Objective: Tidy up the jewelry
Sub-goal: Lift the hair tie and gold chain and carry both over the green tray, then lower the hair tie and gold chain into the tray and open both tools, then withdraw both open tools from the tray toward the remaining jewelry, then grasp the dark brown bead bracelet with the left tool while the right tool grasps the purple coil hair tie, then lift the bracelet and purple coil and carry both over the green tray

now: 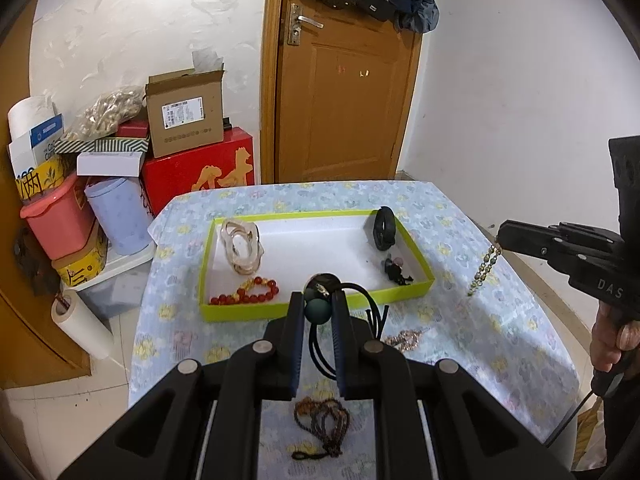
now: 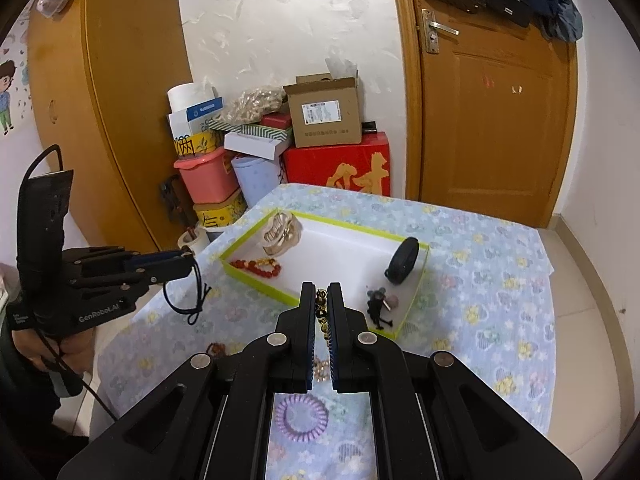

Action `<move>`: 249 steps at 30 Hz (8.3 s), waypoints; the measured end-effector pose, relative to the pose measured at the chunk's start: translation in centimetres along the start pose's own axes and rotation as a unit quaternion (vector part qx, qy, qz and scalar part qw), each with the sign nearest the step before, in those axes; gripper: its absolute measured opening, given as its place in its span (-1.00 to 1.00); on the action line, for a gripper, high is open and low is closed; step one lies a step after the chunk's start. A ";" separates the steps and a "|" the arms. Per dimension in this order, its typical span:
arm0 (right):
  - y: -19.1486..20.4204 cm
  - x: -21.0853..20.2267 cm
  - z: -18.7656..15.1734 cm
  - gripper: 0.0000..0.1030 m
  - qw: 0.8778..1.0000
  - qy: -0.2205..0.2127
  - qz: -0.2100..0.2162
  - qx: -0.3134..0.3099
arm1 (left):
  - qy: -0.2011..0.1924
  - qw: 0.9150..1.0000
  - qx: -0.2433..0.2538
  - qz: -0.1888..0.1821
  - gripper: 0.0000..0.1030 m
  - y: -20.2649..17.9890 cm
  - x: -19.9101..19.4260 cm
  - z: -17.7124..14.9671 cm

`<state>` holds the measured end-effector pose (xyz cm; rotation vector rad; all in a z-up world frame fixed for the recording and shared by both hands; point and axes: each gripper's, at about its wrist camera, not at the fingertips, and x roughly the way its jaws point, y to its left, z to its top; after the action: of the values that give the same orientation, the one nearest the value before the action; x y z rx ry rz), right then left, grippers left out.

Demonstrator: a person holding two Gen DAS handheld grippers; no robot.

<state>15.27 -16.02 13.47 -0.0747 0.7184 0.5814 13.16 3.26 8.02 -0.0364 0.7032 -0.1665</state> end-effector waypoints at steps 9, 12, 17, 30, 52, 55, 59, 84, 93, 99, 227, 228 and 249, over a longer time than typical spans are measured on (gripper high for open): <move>-0.8 2.0 2.2 -0.90 1.000 0.002 0.005 0.000 | 0.003 1.000 0.006 0.001 -0.74 0.6 2.1 2.1; -0.9 2.9 2.9 -0.90 1.000 0.003 0.004 -0.003 | 0.003 1.000 0.008 0.002 -0.74 1.0 3.0 3.2; -1.0 4.6 4.1 -0.90 1.000 0.006 0.004 -0.006 | 0.003 1.000 0.014 0.004 -0.73 1.2 4.7 4.9; -2.9 11.1 3.7 -0.90 0.998 0.055 0.012 0.012 | 0.034 0.999 0.008 0.005 -0.73 3.0 11.8 6.8; -5.7 18.6 -0.5 -0.89 0.990 0.136 0.021 0.036 | 0.100 0.994 0.012 0.034 -0.73 4.3 20.2 4.8; -5.9 18.8 -0.7 -0.88 0.989 0.139 0.021 0.038 | 0.107 0.994 0.015 0.033 -0.72 4.2 20.8 4.6; -6.0 19.1 -0.8 -0.82 0.988 0.148 0.017 0.038 | 0.108 0.994 0.016 0.028 -0.72 4.0 20.8 4.5; -1.9 7.5 -2.9 -0.39 0.997 0.073 0.003 0.020 | 0.055 0.998 0.014 0.034 -0.51 1.7 8.7 1.0; 0.0 3.6 -6.5 -0.39 0.997 0.075 0.006 0.026 | 0.049 0.998 0.002 0.042 -0.51 1.0 4.2 -2.9; 0.8 2.2 -8.5 -0.39 0.996 0.078 0.008 0.037 | 0.055 0.998 -0.006 0.043 -0.51 0.9 2.4 -5.6; 0.1 4.9 -3.6 -0.82 0.999 0.039 -0.032 0.003 | -0.004 0.999 -0.013 -0.046 -0.88 1.7 2.4 2.2; 0.0 5.1 -3.4 -0.82 0.999 0.039 -0.033 0.002 | -0.002 0.999 -0.013 -0.049 -0.88 1.8 2.7 2.4; -2.9 11.8 0.1 -0.82 0.997 0.057 -0.044 0.014 | 0.045 0.994 -0.033 -0.093 -0.88 3.1 11.0 4.1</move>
<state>23.96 -12.84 5.65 -0.1142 0.8296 0.4847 24.48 4.42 3.82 -0.1587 0.7959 -0.3245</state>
